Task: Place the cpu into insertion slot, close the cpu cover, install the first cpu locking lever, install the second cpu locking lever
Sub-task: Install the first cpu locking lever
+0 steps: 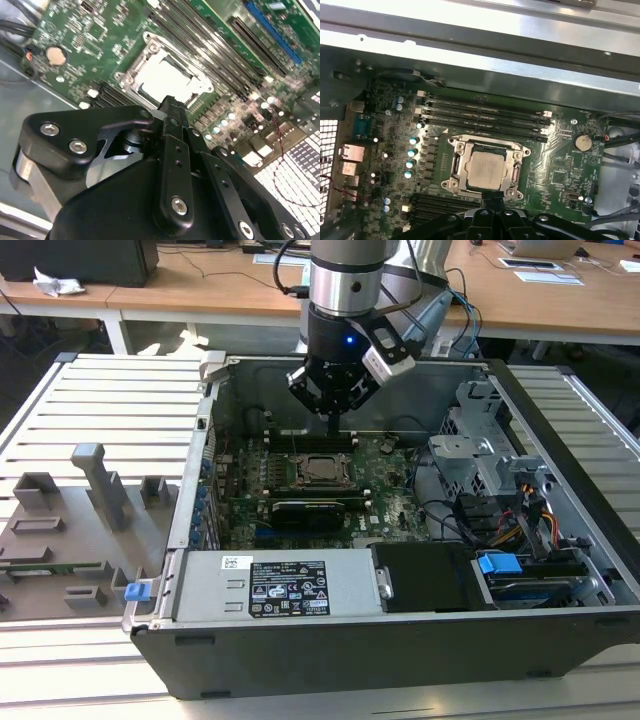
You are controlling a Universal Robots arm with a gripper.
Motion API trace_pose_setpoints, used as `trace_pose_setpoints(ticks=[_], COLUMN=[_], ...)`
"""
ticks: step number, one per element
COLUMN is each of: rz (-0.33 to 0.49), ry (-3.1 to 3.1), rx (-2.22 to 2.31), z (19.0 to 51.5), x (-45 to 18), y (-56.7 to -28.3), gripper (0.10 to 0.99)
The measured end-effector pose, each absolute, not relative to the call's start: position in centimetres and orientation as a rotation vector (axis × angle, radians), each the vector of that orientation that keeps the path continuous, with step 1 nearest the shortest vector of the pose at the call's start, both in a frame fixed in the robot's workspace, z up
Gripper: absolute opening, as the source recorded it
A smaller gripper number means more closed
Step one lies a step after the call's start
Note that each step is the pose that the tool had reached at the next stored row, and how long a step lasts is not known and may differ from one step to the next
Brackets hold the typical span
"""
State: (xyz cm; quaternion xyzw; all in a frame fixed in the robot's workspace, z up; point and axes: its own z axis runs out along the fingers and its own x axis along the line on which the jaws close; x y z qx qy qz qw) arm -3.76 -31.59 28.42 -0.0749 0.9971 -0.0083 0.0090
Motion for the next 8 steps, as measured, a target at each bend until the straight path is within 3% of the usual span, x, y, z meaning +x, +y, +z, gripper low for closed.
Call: trace_pose_setpoints(ticks=[8], rz=[-0.027], ry=[3.121], rx=[-0.137], z=[28.2], x=[-5.4], y=[-31.4], gripper=[0.106])
